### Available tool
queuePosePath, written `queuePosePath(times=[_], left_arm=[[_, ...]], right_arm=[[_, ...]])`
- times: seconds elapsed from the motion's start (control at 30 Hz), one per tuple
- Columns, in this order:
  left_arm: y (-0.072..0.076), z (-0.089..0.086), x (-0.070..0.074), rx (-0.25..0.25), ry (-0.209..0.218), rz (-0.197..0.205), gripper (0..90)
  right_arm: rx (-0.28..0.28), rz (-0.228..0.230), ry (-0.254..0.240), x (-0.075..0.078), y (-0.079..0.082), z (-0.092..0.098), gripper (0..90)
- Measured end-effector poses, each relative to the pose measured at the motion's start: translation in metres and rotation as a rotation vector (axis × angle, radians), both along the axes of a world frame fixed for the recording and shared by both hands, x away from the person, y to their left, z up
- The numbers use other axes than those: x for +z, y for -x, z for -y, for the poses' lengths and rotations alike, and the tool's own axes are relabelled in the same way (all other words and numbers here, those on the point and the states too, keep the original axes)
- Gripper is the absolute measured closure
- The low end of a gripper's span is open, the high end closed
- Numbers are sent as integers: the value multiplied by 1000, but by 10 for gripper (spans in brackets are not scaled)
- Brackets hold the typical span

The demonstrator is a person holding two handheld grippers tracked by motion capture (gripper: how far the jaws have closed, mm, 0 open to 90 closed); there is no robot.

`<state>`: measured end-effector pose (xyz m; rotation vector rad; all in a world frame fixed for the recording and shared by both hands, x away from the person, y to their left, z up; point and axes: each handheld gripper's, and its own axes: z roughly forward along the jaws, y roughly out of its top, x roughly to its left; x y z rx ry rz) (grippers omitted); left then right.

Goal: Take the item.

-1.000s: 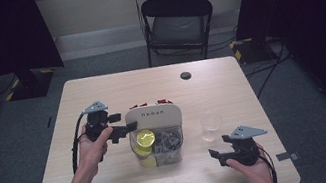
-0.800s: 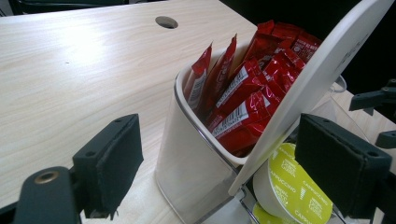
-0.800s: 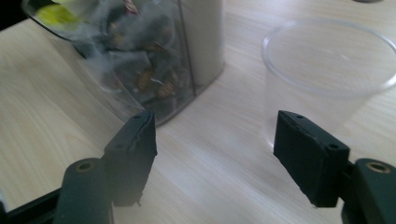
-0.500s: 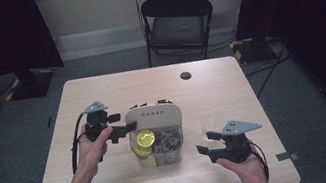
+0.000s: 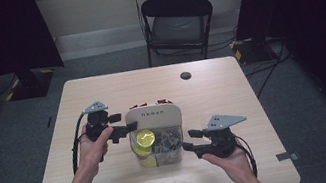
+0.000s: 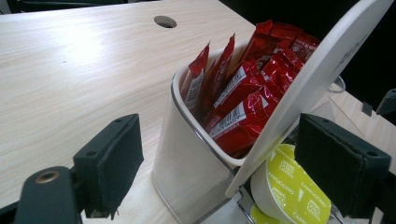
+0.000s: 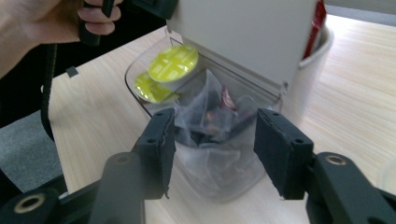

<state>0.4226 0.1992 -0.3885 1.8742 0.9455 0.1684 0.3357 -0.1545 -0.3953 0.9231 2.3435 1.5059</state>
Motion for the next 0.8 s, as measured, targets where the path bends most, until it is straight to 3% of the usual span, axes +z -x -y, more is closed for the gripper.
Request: queuePosePath(times=[0.27,0.37,0.8], left_arm=[[-1,0,-1,-1,6,4,141],[-1,0,-1,0,6,4,137],[0,0,0,6,5,-2,141]], right_arm=[[44,0,10,0,-11,-18,517],[35,8,15,0,-15,-24,517],[60,-27,22,-8,-41,-35,551]])
